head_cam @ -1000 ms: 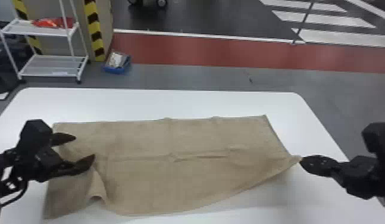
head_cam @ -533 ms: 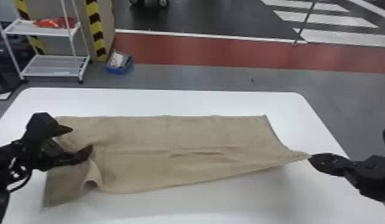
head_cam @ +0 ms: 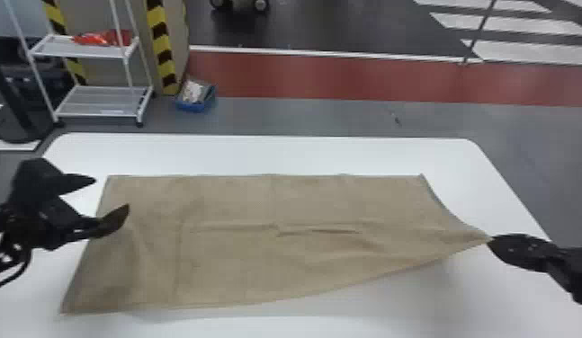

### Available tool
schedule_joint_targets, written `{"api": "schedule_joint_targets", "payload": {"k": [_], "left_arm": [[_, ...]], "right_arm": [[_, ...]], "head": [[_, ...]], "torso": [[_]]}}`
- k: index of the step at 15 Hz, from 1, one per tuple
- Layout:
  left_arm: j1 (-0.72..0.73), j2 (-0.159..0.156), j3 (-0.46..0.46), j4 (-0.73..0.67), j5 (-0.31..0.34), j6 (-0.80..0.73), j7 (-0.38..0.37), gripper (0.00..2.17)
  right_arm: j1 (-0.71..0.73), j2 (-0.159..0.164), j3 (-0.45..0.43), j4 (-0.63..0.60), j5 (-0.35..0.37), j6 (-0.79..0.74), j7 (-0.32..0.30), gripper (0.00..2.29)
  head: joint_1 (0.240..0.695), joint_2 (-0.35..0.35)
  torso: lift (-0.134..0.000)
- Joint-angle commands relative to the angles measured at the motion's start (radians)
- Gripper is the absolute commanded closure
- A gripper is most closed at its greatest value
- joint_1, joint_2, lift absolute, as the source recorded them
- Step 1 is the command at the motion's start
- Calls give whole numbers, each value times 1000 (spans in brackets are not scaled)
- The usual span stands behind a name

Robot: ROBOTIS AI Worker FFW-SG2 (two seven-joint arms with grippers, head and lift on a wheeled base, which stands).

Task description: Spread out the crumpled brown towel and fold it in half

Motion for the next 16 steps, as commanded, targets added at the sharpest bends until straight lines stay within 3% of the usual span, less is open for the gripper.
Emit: {"api": "schedule_joint_targets", "payload": {"k": [1,5,9,13,16], "left_arm": [[163,36,130,-185,66,19,-23,194],[414,102,285,-333,89,3,-81,198],[584,155,314,-382,27,-89,-136,218],[638,158,283,-416,-29,-119,-178,275],[617,155,223,-414,-120,-116,-190,275]], "right_arm": [[1,5,6,0,0,-4,-1,1244],[-25,5,41,15,3,-11,-1,1244],[-57,-4,53,63,3,-32,-1,1244],[-83,-22,64,106,3,-54,-1,1244],[-89,-33,64,118,-2,-57,-1,1244]], "head": [[695,-82],[695,5],[695,60],[695,46],[695,11]], "torso": [[-123],[-123],[-123],[-123],[-123]]}}
